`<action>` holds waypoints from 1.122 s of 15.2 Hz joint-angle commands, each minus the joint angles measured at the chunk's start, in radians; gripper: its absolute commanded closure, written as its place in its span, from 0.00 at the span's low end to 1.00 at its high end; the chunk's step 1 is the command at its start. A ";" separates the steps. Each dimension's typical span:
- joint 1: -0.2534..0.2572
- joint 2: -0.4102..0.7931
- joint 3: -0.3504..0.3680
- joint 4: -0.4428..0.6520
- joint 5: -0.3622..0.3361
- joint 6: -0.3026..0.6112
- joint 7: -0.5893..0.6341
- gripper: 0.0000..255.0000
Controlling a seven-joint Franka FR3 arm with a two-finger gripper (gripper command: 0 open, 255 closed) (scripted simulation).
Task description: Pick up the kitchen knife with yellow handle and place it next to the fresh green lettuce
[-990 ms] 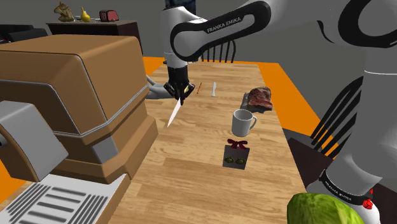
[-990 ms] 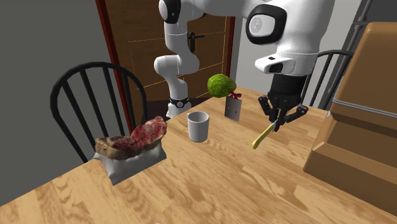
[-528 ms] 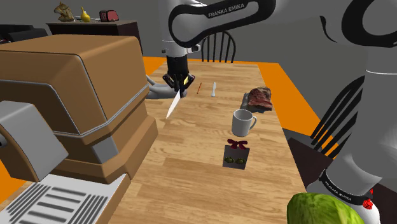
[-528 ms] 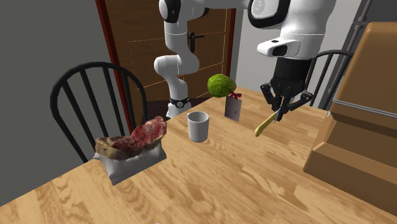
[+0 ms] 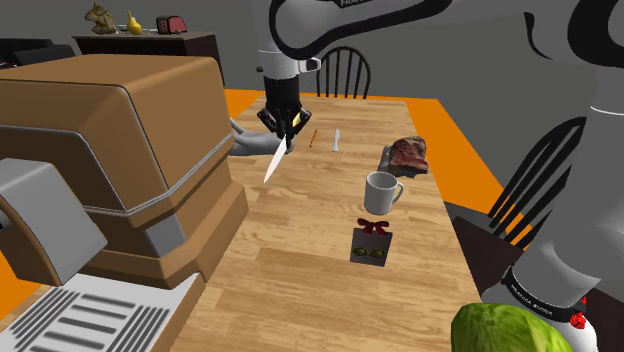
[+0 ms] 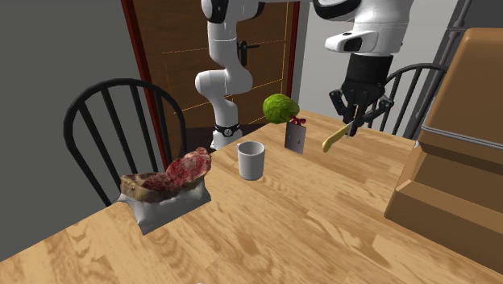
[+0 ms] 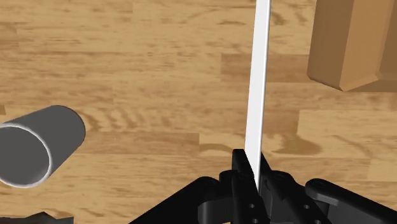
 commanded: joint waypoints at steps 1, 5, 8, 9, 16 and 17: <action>-0.005 -0.075 0.010 -0.086 0.032 0.018 0.005 1.00; -0.001 -0.220 0.028 -0.251 0.099 0.053 0.018 1.00; 0.014 -0.324 0.039 -0.357 0.151 0.068 0.027 1.00; 0.021 -0.358 0.043 -0.389 0.168 0.070 0.030 1.00; 0.092 -0.582 0.066 -0.580 0.286 0.060 0.067 1.00; 0.105 -0.613 0.070 -0.602 0.302 0.055 0.074 1.00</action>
